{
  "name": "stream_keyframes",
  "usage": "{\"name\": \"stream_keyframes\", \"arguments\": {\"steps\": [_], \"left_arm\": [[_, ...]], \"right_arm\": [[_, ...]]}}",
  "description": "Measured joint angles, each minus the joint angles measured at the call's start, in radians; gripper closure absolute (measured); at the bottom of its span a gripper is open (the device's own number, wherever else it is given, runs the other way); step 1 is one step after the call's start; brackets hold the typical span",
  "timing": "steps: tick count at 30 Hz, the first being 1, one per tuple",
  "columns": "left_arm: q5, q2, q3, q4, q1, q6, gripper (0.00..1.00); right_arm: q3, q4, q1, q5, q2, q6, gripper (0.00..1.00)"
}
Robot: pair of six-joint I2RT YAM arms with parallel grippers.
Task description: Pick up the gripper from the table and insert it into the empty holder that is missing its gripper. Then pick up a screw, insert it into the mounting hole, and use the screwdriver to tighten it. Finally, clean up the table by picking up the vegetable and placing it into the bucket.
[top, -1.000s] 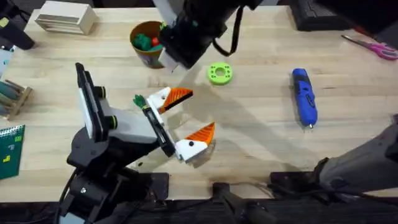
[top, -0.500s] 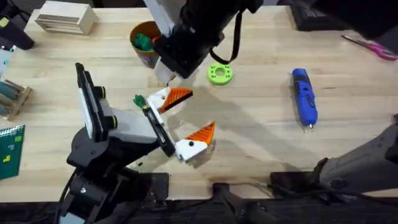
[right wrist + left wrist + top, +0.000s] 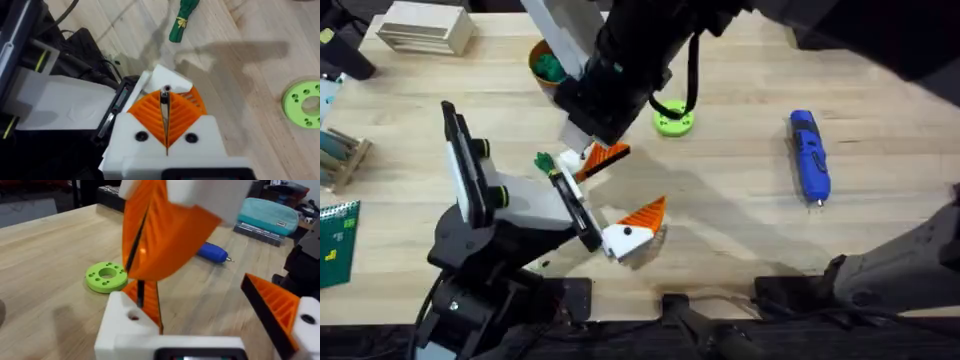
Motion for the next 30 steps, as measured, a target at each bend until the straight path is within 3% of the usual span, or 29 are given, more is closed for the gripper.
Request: {"name": "stream_keyframes", "arguments": {"steps": [30], "left_arm": [[0.0, 0.0, 0.0, 0.0, 0.0, 0.0, 0.014]], "right_arm": [[0.0, 0.002, 0.0, 0.0, 0.047, -0.007, 0.994]]}}
